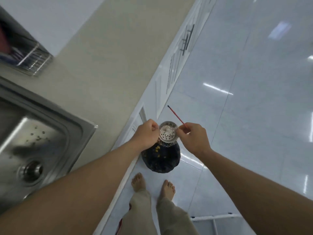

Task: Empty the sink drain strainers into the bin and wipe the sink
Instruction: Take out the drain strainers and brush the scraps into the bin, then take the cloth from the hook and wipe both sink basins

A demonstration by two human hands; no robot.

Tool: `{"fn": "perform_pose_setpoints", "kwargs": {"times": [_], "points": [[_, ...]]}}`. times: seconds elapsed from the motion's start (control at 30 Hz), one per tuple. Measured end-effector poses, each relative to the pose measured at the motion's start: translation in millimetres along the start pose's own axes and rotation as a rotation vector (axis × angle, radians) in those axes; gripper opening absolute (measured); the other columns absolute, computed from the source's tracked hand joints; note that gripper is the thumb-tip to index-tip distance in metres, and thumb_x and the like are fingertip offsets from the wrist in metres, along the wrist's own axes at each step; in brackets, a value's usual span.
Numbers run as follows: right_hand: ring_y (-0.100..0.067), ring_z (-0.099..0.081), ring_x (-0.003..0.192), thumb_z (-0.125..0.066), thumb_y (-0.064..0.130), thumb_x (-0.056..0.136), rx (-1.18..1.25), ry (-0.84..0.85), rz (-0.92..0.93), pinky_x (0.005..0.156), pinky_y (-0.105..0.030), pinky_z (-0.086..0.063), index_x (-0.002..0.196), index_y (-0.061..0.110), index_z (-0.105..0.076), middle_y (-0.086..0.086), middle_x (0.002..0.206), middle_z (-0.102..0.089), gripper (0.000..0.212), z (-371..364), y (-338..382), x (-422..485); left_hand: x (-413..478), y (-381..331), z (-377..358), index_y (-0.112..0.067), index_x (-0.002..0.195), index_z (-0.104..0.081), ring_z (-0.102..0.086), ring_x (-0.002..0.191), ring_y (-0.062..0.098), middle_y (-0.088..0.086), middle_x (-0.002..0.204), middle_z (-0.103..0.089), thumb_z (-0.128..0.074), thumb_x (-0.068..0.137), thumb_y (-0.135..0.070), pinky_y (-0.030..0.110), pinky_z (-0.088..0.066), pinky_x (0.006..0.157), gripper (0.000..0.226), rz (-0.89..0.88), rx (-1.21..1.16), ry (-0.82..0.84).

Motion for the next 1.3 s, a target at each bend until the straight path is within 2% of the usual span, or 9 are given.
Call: {"fn": "perform_pose_setpoints", "kwargs": {"times": [0.23,0.43,0.53,0.67,0.8,0.93,1.07,1.13,1.3], "points": [[-0.011,-0.063,0.066,-0.066,0.03,0.08,0.042,-0.028,0.184,0.055,-0.02,-0.047,0.07,0.021,-0.068,0.005,0.066,-0.067,0.013,45,107,-9,-49,-66,86,-0.017,0.093,-0.061,-0.075,0.066,0.015,0.007,0.086,-0.072,-0.056,0.095,-0.016,0.03,-0.063,0.07,0.005,-0.087,-0.121,-0.131],[-0.003,-0.058,0.057,-0.066,0.029,0.08,0.022,0.051,0.321,0.05,-0.015,-0.038,0.07,0.021,-0.068,0.006,0.064,-0.067,0.013,37,190,-20,-90,-71,157,-0.017,0.087,-0.062,-0.075,0.068,0.022,0.005,0.075,-0.074,-0.056,0.092,-0.017,0.039,-0.063,0.074,0.008,-0.113,-0.147,-0.314],[-0.004,-0.06,0.059,-0.067,0.029,0.08,-0.012,0.142,0.398,0.05,-0.014,-0.042,0.072,0.02,-0.07,0.004,0.066,-0.069,0.013,8,235,-34,-117,-44,195,-0.018,0.086,-0.06,-0.074,0.062,0.02,0.003,0.071,-0.071,-0.057,0.095,-0.016,0.038,-0.064,0.07,0.009,-0.087,-0.205,-0.429],[-0.017,-0.065,0.066,-0.068,0.027,0.082,-0.077,0.278,0.478,0.063,-0.03,-0.055,0.073,0.018,-0.073,-0.001,0.068,-0.071,0.013,-46,285,-56,-146,5,243,-0.022,0.094,-0.063,-0.071,0.07,0.012,0.0,0.085,-0.071,-0.059,0.097,-0.018,0.02,-0.057,0.064,0.007,-0.033,-0.152,-0.544],[-0.014,-0.068,0.068,-0.07,0.028,0.084,-0.152,0.41,0.54,0.063,-0.025,-0.054,0.078,0.02,-0.077,0.004,0.068,-0.072,0.013,-112,316,-78,-176,67,278,-0.028,0.091,-0.061,-0.072,0.079,0.019,-0.001,0.088,-0.071,-0.058,0.098,-0.02,0.037,-0.06,0.077,0.011,0.063,-0.176,-0.603],[-0.003,-0.06,0.055,-0.071,0.03,0.086,-0.216,0.513,0.572,0.05,-0.011,-0.042,0.077,0.021,-0.078,0.007,0.063,-0.069,0.014,-178,336,-99,-198,132,301,-0.01,0.098,-0.062,-0.071,0.09,0.034,0.012,0.093,-0.071,-0.056,0.098,-0.01,0.049,-0.059,0.085,0.006,0.134,-0.251,-0.629],[-0.011,-0.065,0.065,-0.07,0.034,0.086,-0.294,0.58,0.58,0.059,-0.021,-0.048,0.081,0.021,-0.079,0.001,0.071,-0.073,0.015,-237,344,-113,-207,190,315,-0.01,0.098,-0.062,-0.072,0.085,0.033,0.012,0.09,-0.068,-0.053,0.097,-0.007,0.051,-0.06,0.081,0.009,0.203,-0.271,-0.635],[-0.008,-0.064,0.063,-0.071,0.039,0.086,-0.314,0.571,0.571,0.054,-0.02,-0.046,0.08,0.023,-0.078,0.005,0.064,-0.069,0.018,-261,344,-114,-205,215,317,-0.011,0.097,-0.062,-0.073,0.081,0.032,0.011,0.087,-0.069,-0.053,0.096,-0.008,0.05,-0.061,0.079,0.01,0.24,-0.277,-0.628],[-0.003,-0.063,0.06,-0.065,0.043,0.089,-0.395,0.572,0.481,0.052,-0.018,-0.04,0.076,0.023,-0.075,0.008,0.068,-0.069,0.026,-307,329,-101,-188,271,310,-0.003,0.104,-0.063,-0.067,0.097,0.038,0.021,0.105,-0.068,-0.056,0.095,-0.005,0.051,-0.057,0.088,0.012,0.316,-0.286,-0.594]]}}
Point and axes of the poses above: each hand's wrist, its own x-axis towards the middle knuckle, its own z-axis out of the back of the hand, y = z × x, the point moved 6 cm from there along x, towards the middle knuckle
